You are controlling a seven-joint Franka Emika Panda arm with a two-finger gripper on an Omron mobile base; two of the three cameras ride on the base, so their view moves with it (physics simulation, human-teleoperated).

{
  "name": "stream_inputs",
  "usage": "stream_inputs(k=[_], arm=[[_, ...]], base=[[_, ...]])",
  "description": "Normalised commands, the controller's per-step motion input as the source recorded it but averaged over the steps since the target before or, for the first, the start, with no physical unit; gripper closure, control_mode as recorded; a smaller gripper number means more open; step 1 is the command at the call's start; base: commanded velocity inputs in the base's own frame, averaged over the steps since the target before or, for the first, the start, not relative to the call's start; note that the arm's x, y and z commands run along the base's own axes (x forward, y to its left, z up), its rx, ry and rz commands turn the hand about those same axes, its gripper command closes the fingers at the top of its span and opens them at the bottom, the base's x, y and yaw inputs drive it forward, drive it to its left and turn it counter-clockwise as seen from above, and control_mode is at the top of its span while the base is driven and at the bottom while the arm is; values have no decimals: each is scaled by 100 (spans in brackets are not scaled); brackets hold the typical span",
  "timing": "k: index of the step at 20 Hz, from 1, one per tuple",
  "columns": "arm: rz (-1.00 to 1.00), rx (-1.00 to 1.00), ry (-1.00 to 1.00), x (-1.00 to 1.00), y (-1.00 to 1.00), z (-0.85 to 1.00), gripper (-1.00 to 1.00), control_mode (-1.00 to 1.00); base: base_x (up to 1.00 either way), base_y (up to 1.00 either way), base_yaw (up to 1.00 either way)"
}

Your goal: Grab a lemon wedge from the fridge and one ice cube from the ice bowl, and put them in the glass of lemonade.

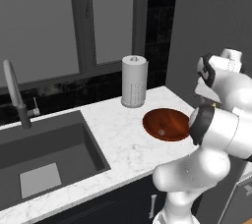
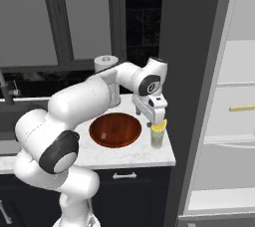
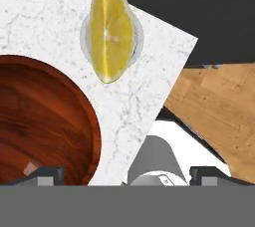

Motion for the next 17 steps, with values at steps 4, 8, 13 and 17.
stream_inputs(k=[4, 8, 13, 17], arm=[[20, -11, 1, -42, 100, 17, -100, -100], [27, -6, 3, -45, 100, 1, -100, -100], [37, -2, 2, -31, 100, 12, -100, -100], [49, 0, 9, -37, 96, 39, -100, -100]], base=[[0, 0, 0], [0, 0, 0], [0, 0, 0], [0, 0, 0]])
